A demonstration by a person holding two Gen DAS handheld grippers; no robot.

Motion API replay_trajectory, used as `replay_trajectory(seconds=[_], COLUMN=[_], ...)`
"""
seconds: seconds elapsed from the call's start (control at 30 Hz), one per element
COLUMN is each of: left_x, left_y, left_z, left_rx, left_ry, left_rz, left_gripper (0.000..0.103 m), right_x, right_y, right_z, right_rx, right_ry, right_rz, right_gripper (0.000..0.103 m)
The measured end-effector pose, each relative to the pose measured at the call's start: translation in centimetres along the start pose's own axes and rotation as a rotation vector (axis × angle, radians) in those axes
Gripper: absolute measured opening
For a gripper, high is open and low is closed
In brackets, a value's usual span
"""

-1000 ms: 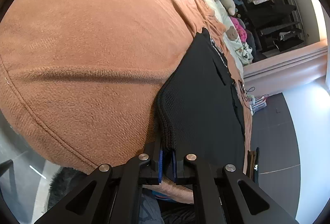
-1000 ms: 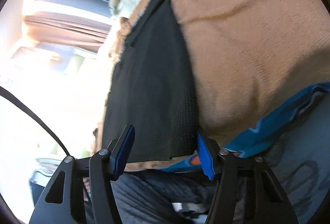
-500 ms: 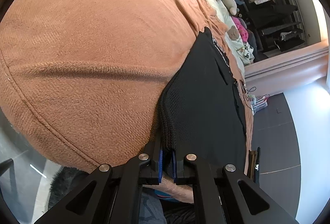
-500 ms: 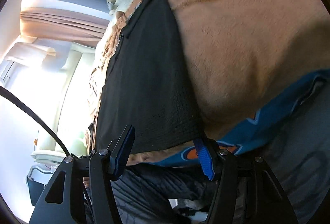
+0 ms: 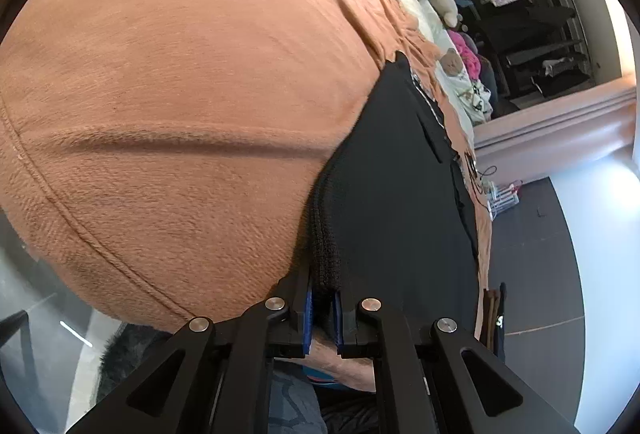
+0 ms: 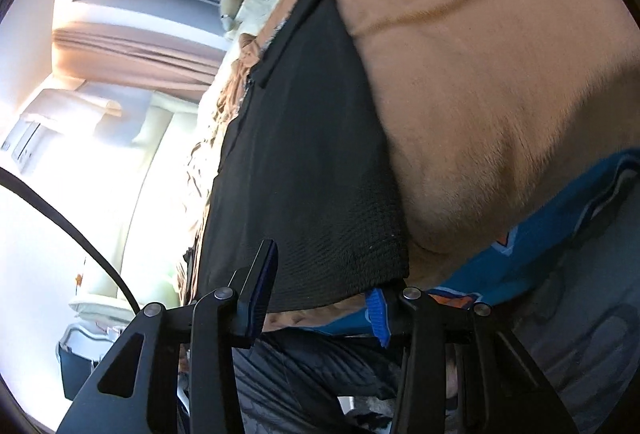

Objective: Fold small clothes
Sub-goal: 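Grasp the shirt hem with the left gripper while the right gripper grasps the hem too, then lift the held hem with both grippers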

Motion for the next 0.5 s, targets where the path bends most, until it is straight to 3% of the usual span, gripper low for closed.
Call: replay_trajectory(seconds=[0.2,0.37,0.5], left_x=[-0.3,-0.4,0.5], left_y=[-0.4,-0.8,-1.0], left_z=[-0.8,-0.9,-0.4], left_rx=[0.047,0.063,0.062], left_ry=[0.036,0.057,0.078], left_rz=[0.012,0.025,0.050], left_gripper=[0.007,0.007,0.004], right_x=[1.1,0.5,1.1], right_y=[-1.0,-1.4,-1.7], right_z=[-0.4,-0.5,-1.9], right_rx=[-0.025,-0.018,-0.012], right_ry=[0.003,0.082,0.095], right_rz=[0.082,0.088,0.098], right_gripper=[0.038,0.004,0.001])
Point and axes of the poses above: each gripper's, at about its wrist camera, not at the fingertips, and x roughly against the way its jaws point, z to its right, y to its underside, the point moved 9 cm from there along -x, roughly the way its jaws point, and after that the axes turned 4 degrees about y, right-handed, at the moved point
